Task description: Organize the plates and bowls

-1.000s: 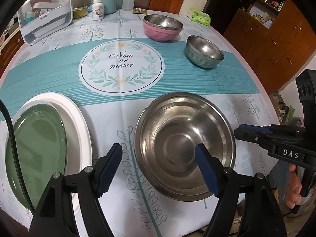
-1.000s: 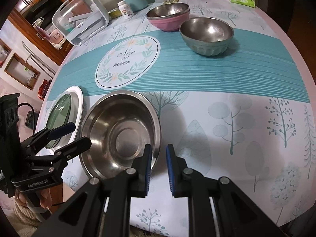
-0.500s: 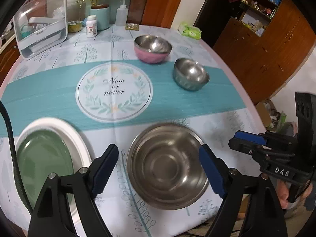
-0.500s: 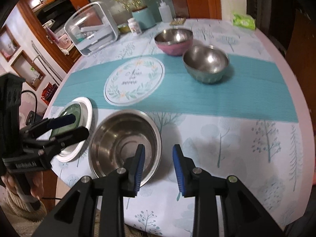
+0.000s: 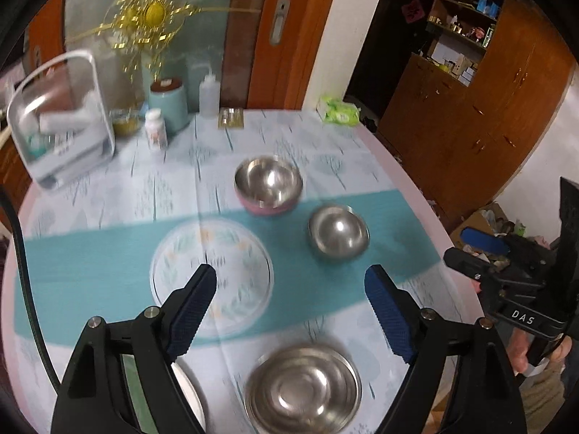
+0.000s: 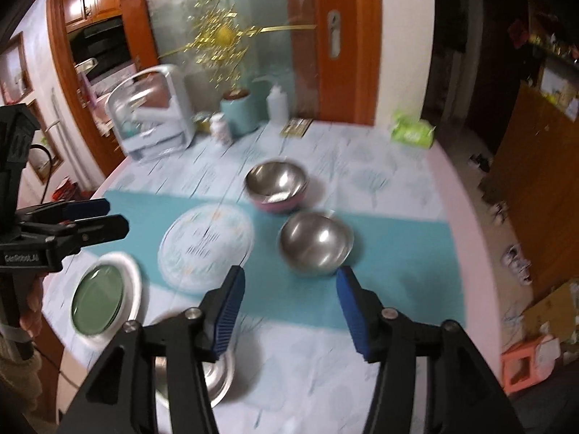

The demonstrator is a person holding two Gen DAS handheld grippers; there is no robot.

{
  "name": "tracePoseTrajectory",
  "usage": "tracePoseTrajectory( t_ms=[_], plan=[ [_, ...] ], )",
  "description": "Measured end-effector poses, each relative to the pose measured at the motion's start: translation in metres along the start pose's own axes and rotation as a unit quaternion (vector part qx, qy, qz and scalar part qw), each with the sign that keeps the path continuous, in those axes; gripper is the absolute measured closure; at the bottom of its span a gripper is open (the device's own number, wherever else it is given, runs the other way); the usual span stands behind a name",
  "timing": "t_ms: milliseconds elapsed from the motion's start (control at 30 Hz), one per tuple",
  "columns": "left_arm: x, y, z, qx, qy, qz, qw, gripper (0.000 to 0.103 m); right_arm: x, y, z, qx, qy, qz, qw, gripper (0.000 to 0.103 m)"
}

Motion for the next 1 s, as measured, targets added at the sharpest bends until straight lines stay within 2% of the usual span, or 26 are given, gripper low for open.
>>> tracePoseTrajectory(
  t_ms=[100,200,400,533,667,800,933,1000],
  plan=[
    [0.033,0.008,0.009,0.023,0.006,-0.007,0.9997,0.02,0.033,0.001,-0.004,-0.012,-0.004,-0.018,1.0,0.049],
    [0.06,0.03,0.023,0.039,-0.001,0.009,0.9992,0.02,0.064,0.008,-0.011,-0.019,0.011,-0.029,0.999,0.049],
    [0.096,0.096,0.057,0.054,-0.02,0.037,0.9976,0.02,0.112,0.059,-0.024,-0.039,0.03,-0.032,0.998,0.049],
    [0.102,0.15,0.08,0.055,-0.048,0.057,0.9957,0.02,0.119,0.118,-0.029,-0.042,0.054,0.004,0.998,0.049],
    [0.094,0.204,0.093,0.041,-0.074,0.079,0.9933,0.02,0.112,0.178,-0.032,-0.024,0.092,0.044,0.995,0.049],
    [0.082,0.243,0.097,0.037,-0.085,0.095,0.9912,0.022,0.103,0.231,-0.031,0.001,0.136,0.085,0.987,0.049],
    [0.074,0.269,0.102,0.031,-0.09,0.109,0.9894,0.024,0.093,0.268,-0.025,0.003,0.151,0.124,0.981,0.049],
    [0.07,0.281,0.102,0.026,-0.088,0.117,0.9889,0.03,0.088,0.28,-0.022,0.001,0.149,0.138,0.979,0.05]
  ],
)
Point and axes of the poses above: each gripper's, at about its wrist camera, not at the fingertips, and y roughly the way its jaws point, z to its left, x to its top, the point moved 4 cm from there along y, roughly the way its jaws point, and after that the axes turned 13 degrees about y, right-handed, at the moved point
